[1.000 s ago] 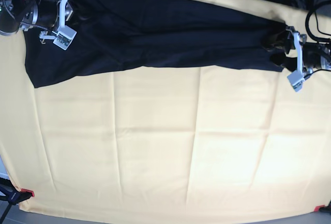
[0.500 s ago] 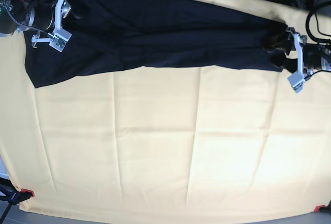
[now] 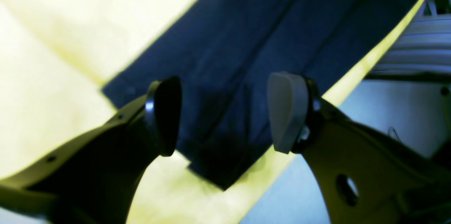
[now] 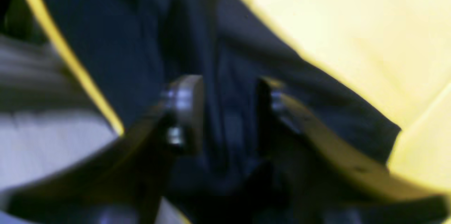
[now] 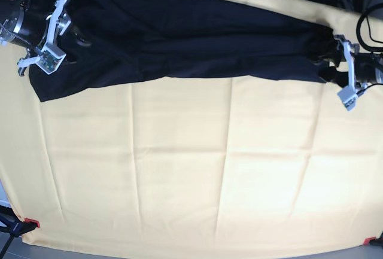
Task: Fold the T-shirt properly
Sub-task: 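Move the right gripper along the folded strip toward the collar end, then regrasp the strip's hem end with the left gripper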
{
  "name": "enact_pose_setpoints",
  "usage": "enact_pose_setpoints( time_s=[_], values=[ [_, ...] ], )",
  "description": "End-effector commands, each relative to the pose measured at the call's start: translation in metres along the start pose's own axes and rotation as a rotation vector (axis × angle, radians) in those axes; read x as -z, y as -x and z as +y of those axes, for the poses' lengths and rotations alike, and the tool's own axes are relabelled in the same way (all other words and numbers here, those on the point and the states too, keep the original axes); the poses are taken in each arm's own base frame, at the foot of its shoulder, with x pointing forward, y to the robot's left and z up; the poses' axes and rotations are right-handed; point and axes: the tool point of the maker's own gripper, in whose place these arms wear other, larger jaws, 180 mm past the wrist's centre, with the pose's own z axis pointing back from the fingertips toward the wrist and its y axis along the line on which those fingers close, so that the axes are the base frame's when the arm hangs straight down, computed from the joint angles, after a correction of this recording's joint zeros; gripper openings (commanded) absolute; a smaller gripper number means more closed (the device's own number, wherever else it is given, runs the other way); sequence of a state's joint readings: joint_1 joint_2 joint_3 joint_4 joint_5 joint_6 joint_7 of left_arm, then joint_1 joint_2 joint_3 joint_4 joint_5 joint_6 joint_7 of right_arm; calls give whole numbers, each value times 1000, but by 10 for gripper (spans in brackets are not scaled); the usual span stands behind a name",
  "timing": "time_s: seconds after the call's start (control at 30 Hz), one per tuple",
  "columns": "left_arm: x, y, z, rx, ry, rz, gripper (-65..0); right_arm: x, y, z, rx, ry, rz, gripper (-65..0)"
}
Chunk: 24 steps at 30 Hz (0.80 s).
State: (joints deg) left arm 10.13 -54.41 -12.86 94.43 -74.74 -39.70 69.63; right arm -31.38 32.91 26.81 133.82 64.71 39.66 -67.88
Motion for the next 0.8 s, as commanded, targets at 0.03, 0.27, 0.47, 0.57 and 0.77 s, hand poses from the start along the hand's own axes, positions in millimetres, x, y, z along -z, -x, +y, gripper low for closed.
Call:
enact_pose_setpoints(
  time_s=[0.03, 0.27, 0.47, 0.57, 0.77],
  values=[
    [-22, -23, 10, 16, -47, -82, -247, 4, -8, 7, 49, -14, -75, -650],
    [-56, -39, 33, -57, -192, -256, -247, 30, 25, -3, 285, 26, -97, -650],
    [-52, -6, 39, -211, -266, -312, -247, 43, 77, -23, 409, 86, -9, -650],
    [-48, 18, 46, -339, -338, -331, -247, 46, 91, -23, 451, 79, 21, -650],
    [-25, 50, 30, -458, -322, -336, -247, 46, 92, -23, 453, 78, 22, -650]
  ],
)
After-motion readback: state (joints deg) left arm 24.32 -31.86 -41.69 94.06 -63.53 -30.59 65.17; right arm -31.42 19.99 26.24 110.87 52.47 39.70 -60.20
